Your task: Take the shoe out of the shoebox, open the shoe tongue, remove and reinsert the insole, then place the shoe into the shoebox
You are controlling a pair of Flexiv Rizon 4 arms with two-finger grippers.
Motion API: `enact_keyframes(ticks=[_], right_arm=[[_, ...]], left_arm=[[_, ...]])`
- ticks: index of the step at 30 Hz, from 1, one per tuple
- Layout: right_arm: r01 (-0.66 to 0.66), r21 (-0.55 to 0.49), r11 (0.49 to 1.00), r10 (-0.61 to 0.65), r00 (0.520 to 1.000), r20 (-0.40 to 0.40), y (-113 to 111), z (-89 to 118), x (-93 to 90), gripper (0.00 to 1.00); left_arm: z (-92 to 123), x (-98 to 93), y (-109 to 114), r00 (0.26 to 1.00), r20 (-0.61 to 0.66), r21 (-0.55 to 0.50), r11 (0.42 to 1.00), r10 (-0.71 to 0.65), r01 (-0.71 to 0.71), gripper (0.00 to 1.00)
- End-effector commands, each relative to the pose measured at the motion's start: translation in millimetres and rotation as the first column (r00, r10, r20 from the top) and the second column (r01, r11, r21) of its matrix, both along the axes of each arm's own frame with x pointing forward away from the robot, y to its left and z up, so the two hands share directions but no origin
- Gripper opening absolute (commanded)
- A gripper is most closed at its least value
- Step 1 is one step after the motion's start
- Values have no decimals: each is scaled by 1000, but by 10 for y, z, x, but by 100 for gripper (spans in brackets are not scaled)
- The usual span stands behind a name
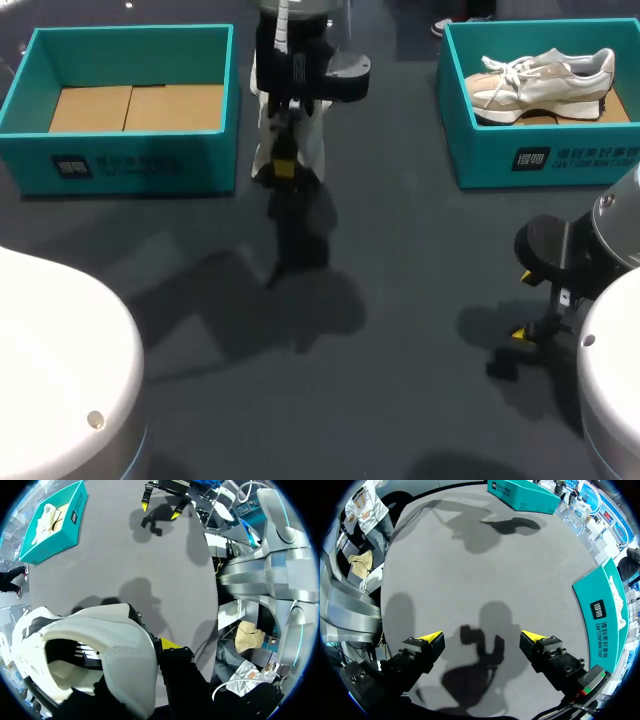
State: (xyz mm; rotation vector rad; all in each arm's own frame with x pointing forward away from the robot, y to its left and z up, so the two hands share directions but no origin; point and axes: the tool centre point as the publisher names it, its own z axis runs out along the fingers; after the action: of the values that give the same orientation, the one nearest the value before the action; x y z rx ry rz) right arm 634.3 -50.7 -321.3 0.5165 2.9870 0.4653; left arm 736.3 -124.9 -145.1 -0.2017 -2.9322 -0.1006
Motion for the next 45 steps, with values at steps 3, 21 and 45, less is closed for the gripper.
enact_keyframes(ticks=[3, 21, 45], right_arm=[[1, -2, 1000, -1, 1000, 4, -5, 11, -28, 100], [1, -2, 1000, -1, 1000, 4, -5, 11, -28, 100], [1, -2, 1000, -1, 1000, 4, -5, 11, -28, 100]], left_arm=[[34, 15, -18, 1000, 0, 5, 1000, -2, 2, 0], [423, 556, 495, 994, -7, 1, 994, 111, -111, 0], [477, 2316, 2271, 987, 22, -34, 987, 157, -156, 0]])
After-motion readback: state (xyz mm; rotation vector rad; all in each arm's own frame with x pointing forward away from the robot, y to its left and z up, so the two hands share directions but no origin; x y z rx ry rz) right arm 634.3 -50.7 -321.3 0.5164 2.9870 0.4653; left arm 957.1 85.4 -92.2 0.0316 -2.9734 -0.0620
